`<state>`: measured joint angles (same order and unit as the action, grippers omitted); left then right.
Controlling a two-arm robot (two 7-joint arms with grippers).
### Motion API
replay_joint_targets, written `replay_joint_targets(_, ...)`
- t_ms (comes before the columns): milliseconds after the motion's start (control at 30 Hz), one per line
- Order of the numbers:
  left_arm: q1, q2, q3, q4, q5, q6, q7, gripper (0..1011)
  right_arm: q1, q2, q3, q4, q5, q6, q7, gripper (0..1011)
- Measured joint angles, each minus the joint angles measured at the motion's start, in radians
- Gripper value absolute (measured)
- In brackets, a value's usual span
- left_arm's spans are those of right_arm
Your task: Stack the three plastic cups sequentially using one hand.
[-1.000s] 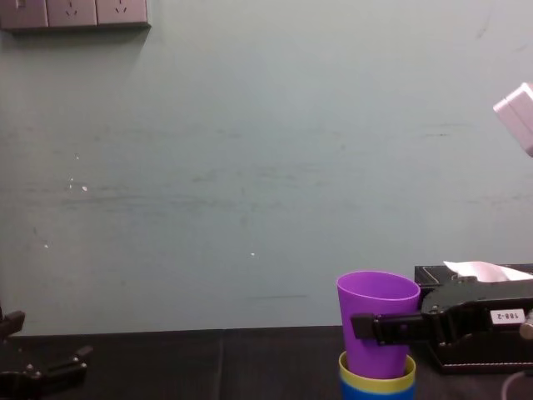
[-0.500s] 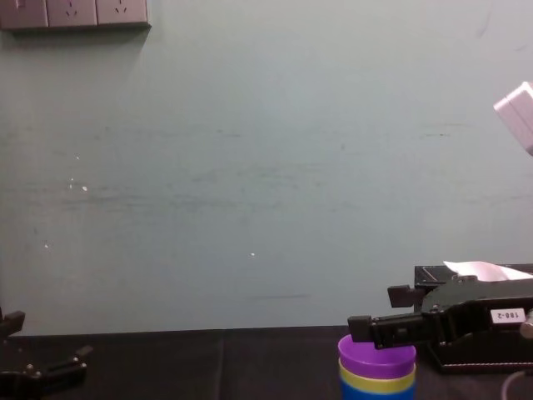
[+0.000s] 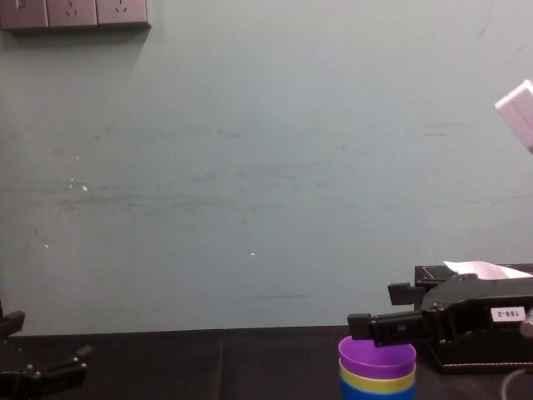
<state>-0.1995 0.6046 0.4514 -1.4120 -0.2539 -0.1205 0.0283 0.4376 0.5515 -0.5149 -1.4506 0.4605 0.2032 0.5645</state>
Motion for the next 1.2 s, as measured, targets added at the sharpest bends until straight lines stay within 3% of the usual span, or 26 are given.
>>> replay_joint_targets(467, 0.0, 0.0, 0.0, 0.0, 0.0, 0.0, 0.0, 1011, -0.04, 0.01, 0.081, -0.006, 0.006, -0.033, -0.082, 1003)
replay_joint_targets(800, 0.0, 0.0, 0.0, 0.0, 0.0, 0.0, 0.0, 1011, -0.052, 0.011, 0.155, 0.068, -0.019, -0.058, -0.135, 1003)
replay_joint_targets(1200, 0.0, 0.0, 0.0, 0.0, 0.0, 0.0, 0.0, 1011, -0.045, -0.002, 0.179, 0.158, -0.046, -0.051, -0.126, 1003)
